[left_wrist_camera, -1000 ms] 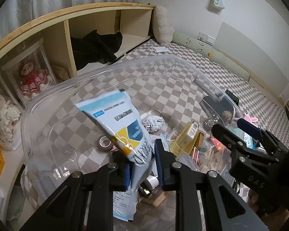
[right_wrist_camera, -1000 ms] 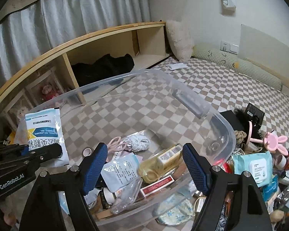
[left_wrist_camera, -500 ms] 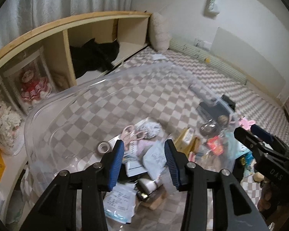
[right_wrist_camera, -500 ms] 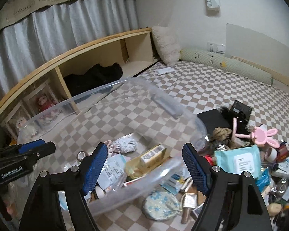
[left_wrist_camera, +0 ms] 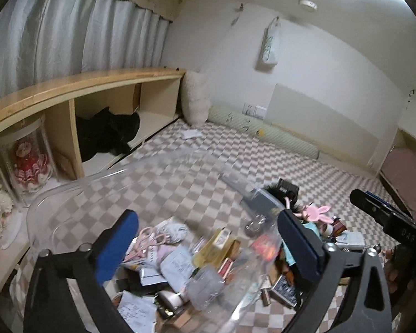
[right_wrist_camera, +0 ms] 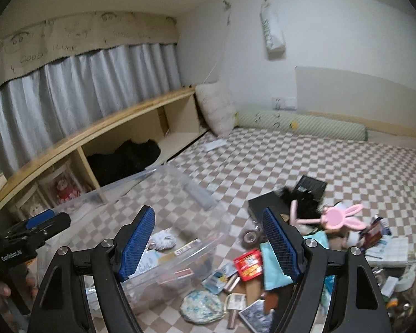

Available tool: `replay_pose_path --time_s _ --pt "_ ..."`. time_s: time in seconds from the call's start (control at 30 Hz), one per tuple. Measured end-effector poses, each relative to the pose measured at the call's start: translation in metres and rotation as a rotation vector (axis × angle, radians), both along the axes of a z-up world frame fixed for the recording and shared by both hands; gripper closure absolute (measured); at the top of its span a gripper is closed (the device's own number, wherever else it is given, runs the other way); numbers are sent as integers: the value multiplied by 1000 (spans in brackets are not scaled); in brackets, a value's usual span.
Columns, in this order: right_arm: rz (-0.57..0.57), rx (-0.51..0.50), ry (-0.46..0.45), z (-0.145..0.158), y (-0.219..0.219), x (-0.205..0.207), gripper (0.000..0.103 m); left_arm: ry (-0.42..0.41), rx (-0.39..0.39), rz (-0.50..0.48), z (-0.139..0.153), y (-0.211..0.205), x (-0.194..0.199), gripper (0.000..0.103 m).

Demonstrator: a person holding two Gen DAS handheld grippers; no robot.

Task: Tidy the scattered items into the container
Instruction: 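Withdraw both tools from the clear box back toward the pile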

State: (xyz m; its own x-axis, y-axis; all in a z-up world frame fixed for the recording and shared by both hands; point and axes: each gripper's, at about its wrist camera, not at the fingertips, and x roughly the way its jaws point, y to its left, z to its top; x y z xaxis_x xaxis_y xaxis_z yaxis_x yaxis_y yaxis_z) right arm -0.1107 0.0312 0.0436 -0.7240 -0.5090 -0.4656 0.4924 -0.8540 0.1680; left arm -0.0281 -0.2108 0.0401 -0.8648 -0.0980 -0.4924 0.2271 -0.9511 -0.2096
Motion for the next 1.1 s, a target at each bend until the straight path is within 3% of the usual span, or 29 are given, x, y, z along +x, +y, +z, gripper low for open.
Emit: replay_pose_path --time_s 0.07,0.17,0.47,0.7,0.87,1.1 --pt "-20 -5 17 1 8 3 23 10 -2 -8 3 5 1 0" --pt "-54 -13 40 1 21 7 0 12 -4 -24 6 14 2 0" --pt "-117 24 74 -6 60 15 0 22 -33 -63 10 41 -4 0" --pt "-184 61 94 -15 94 23 0 -16 -61 -138 5 73 -17 0" --pt "-254 41 70 -23 125 27 0 -38 -66 -193 -2 101 -24 0" --pt "-349 45 21 -45 174 32 0 -70 -130 -246 -16 138 -32 0"
